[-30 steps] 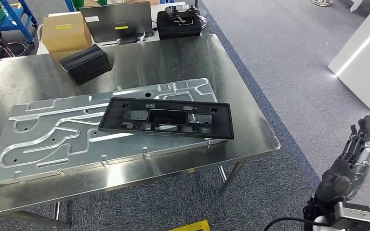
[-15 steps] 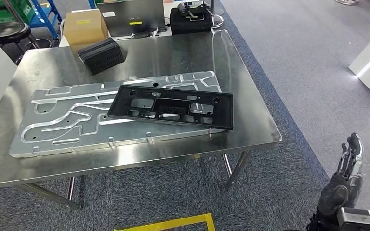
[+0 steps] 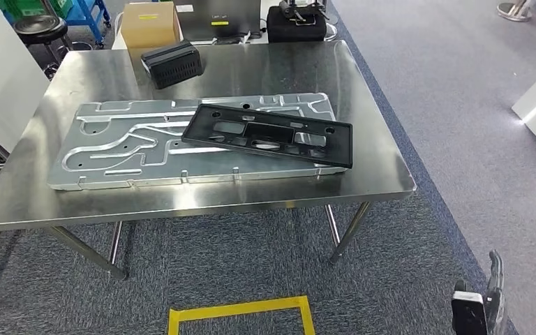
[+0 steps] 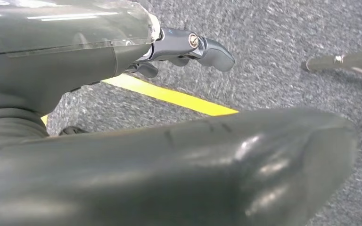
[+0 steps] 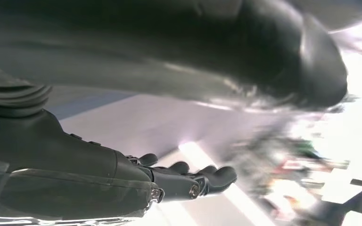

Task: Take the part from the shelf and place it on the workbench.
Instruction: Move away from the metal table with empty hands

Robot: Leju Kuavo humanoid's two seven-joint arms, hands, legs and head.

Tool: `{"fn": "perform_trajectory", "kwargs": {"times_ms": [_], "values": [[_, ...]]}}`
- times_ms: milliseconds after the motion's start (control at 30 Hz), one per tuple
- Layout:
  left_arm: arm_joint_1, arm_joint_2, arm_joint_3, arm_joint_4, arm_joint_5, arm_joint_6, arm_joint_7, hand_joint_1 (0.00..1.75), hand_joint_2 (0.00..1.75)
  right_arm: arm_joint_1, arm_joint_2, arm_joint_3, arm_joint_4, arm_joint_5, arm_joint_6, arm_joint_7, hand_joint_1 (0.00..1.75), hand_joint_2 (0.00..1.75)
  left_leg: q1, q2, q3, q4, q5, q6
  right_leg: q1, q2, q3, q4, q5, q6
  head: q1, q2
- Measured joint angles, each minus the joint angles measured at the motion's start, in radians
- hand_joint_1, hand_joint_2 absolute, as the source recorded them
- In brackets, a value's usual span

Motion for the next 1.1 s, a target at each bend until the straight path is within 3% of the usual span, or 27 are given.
{"fn": "perform_trajectory", "kwargs": {"times_ms": [67, 100, 133, 167, 233, 300, 367, 433, 500, 567, 600, 633, 667, 733, 800, 833, 867, 933, 967, 1000, 1067, 1100], "values": [[0.001, 0.0, 0.002, 0.0, -0.002, -0.001, 0.0, 0.0, 0.0, -0.022, -0.015, -0.085, 0.138, 0.046, -0.035, -0.001, 0.0, 0.0, -0.003, 0.0, -0.026, 0.002, 0.019, 0.006, -0.004, 0.001, -0.035, 0.125, -0.087, 0.008, 0.0, 0.0], [0.002, -0.001, 0.003, 0.0, -0.002, -0.002, 0.0, 0.0, 0.0, -0.032, -0.026, -0.126, 0.21, 0.068, -0.053, -0.001, 0.0, 0.0, -0.004, 0.0, -0.039, 0.004, 0.029, 0.006, -0.005, 0.002, -0.043, 0.174, -0.103, 0.011, 0.0, 0.0], [0.003, -0.001, 0.004, 0.0, -0.002, -0.004, 0.0, 0.0, 0.0, -0.043, -0.039, -0.164, 0.282, 0.091, -0.071, 0.003, 0.0, 0.0, -0.005, 0.0, -0.053, 0.007, 0.037, 0.004, -0.006, 0.002, -0.036, 0.192, -0.096, 0.012, 0.0, 0.0], [0.004, -0.001, 0.006, 0.0, -0.003, -0.004, 0.001, 0.0, 0.0, -0.055, -0.053, -0.2, 0.353, 0.116, -0.091, 0.012, 0.0, 0.0, -0.005, 0.0, -0.065, 0.01, 0.045, 0.003, -0.007, 0.002, -0.011, 0.174, -0.072, 0.012, 0.0, 0.0], [0.003, -0.002, 0.009, 0.0, -0.004, -0.005, 0.003, 0.0, 0.0, -0.08, -0.081, -0.27, 0.498, 0.169, -0.146, 0.049, 0.0, 0.0, -0.006, 0.0, -0.086, 0.016, 0.059, -0.003, -0.007, 0.002, 0.092, 0.04, -0.03, 0.006, 0.0, 0.0], [0.002, -0.003, 0.013, 0.0, -0.006, -0.005, 0.008, 0.0, 0.0, -0.102, -0.103, -0.327, 0.619, 0.213, -0.195, 0.094, 0.0, 0.0, -0.008, 0.001, -0.096, 0.021, 0.072, -0.013, -0.002, 0.003, 0.179, -0.092, -0.027, -0.004, 0.0, 0.0], [0.001, -0.004, 0.018, 0.0, -0.011, -0.001, 0.015, 0.0, 0.0, -0.117, -0.121, -0.366, 0.717, 0.253, -0.223, 0.145, 0.0, 0.0, -0.008, 0.002, -0.099, 0.02, 0.085, -0.025, 0.005, 0.004, 0.193, -0.128, -0.029, -0.015, 0.0, 0.0], [0.002, -0.006, 0.023, 0.0, -0.015, 0.003, 0.022, 0.0, 0.0, -0.128, -0.135, -0.391, 0.798, 0.285, -0.236, 0.191, 0.0, 0.0, -0.006, 0.002, -0.106, 0.029, 0.077, -0.037, 0.002, 0.001, 0.181, -0.131, -0.013, -0.03, 0.0, 0.0], [0.004, -0.008, 0.026, 0.0, -0.02, 0.004, 0.029, 0.0, 0.0, -0.136, -0.143, -0.404, 0.86, 0.312, -0.233, 0.232, 0.0, 0.0, -0.004, 0.001, -0.129, 0.097, 0.002, -0.045, -0.001, -0.002, 0.16, -0.135, 0.008, -0.044, 0.0, 0.0], [0.004, -0.011, 0.026, 0.0, -0.03, 0.004, 0.044, 0.0, 0.0, -0.142, -0.149, -0.41, 0.915, 0.356, -0.208, 0.306, 0.0, 0.0, -0.002, 0.001, -0.162, 0.222, -0.096, -0.049, 0.002, -0.004, 0.132, -0.132, 0.027, -0.049, 0.0, 0.0], [0.003, -0.012, 0.026, 0.0, -0.037, 0.004, 0.053, 0.0, 0.0, -0.144, -0.152, -0.411, 0.941, 0.383, -0.19, 0.351, 0.0, 0.0, -0.002, 0.001, -0.17, 0.277, -0.119, -0.051, 0.004, -0.004, 0.117, -0.129, 0.037, -0.049, 0.0, 0.0], [0.004, -0.013, 0.026, 0.0, -0.043, 0.004, 0.061, 0.0, 0.0, -0.146, -0.154, -0.411, 0.964, 0.405, -0.174, 0.388, 0.0, 0.0, -0.002, 0.001, -0.163, 0.306, -0.119, -0.052, 0.005, -0.005, 0.101, -0.125, 0.046, -0.049, 0.0, 0.0], [0.004, -0.014, 0.026, 0.0, -0.047, 0.004, 0.066, 0.0, 0.0, -0.147, -0.155, -0.411, 0.985, 0.422, -0.162, 0.417, 0.0, 0.0, -0.002, 0.001, -0.142, 0.304, -0.099, -0.052, 0.006, -0.006, 0.083, -0.119, 0.055, -0.048, 0.0, 0.0], [0.004, -0.017, 0.026, 0.0, -0.052, 0.004, 0.069, 0.0, 0.0, -0.149, -0.157, -0.411, 1.011, 0.434, -0.154, 0.435, 0.0, 0.0, -0.002, 0.001, -0.055, 0.205, -0.047, -0.047, 0.006, -0.006, 0.052, -0.103, 0.068, -0.043, 0.0, 0.0], [0.0, -0.019, 0.026, 0.0, -0.054, 0.004, 0.07, 0.0, 0.0, -0.152, -0.16, -0.411, 1.033, 0.438, -0.15, 0.439, 0.0, 0.0, -0.006, 0.001, 0.039, 0.066, -0.048, -0.038, 0.007, -0.006, 0.031, -0.088, 0.079, -0.034, 0.0, 0.0], [-0.001, -0.019, 0.026, 0.0, -0.055, 0.004, 0.07, 0.0, 0.0, -0.154, -0.162, -0.411, 1.043, 0.438, -0.149, 0.439, 0.0, 0.0, -0.008, 0.0, 0.065, 0.022, -0.06, -0.033, 0.008, -0.007, 0.026, -0.084, 0.085, -0.029, 0.0, 0.0], [-0.002, -0.02, 0.026, 0.0, -0.055, 0.004, 0.07, 0.0, 0.0, -0.155, -0.164, -0.411, 1.052, 0.439, -0.147, 0.44, 0.0, 0.0, -0.01, 0.0, 0.072, 0.001, -0.067, -0.027, 0.008, -0.007, 0.024, -0.083, 0.092, -0.023, 0.0, 0.0], [0.0, -0.022, 0.026, 0.0, -0.058, 0.003, 0.075, 0.0, 0.0, -0.157, -0.167, -0.411, 1.066, 0.447, -0.133, 0.455, 0.0, 0.0, -0.009, 0.003, 0.062, -0.005, -0.056, -0.012, 0.006, -0.006, 0.02, -0.081, 0.098, -0.011, 0.0, 0.0], [0.001, -0.024, 0.025, 0.001, -0.064, 0.003, 0.082, 0.0, 0.0, -0.157, -0.168, -0.411, 1.075, 0.457, -0.11, 0.478, 0.0, 0.0, -0.007, 0.005, 0.055, -0.006, -0.047, -0.003, 0.004, -0.004, 0.014, -0.069, 0.081, -0.005, 0.0, 0.0], [0.001, -0.027, 0.023, 0.001, -0.074, 0.002, 0.093, 0.0, 0.0, -0.158, -0.169, -0.411, 1.085, 0.471, -0.072, 0.511, 0.0, 0.0, -0.006, 0.008, 0.046, -0.008, -0.036, 0.005, 0.003, -0.001, 0.003, -0.04, 0.045, 0.0, 0.0, 0.0], [0.002, -0.035, 0.015, 0.001, -0.101, 0.001, 0.121, 0.0, 0.0, -0.159, -0.167, -0.41, 1.108, 0.501, 0.034, 0.596, 0.0, 0.0, -0.006, 0.01, 0.022, -0.008, -0.016, 0.014, 0.0, 0.001, -0.029, 0.074, -0.055, 0.007, 0.0, 0.0], [0.003, -0.039, 0.009, 0.002, -0.114, 0.001, 0.138, 0.0, 0.0, -0.16, -0.164, -0.409, 1.119, 0.514, 0.086, 0.636, 0.0, 0.0, -0.007, 0.01, 0.008, -0.007, -0.006, 0.014, -0.002, 0.001, -0.043, 0.137, -0.09, 0.009, 0.0, 0.0]]}}
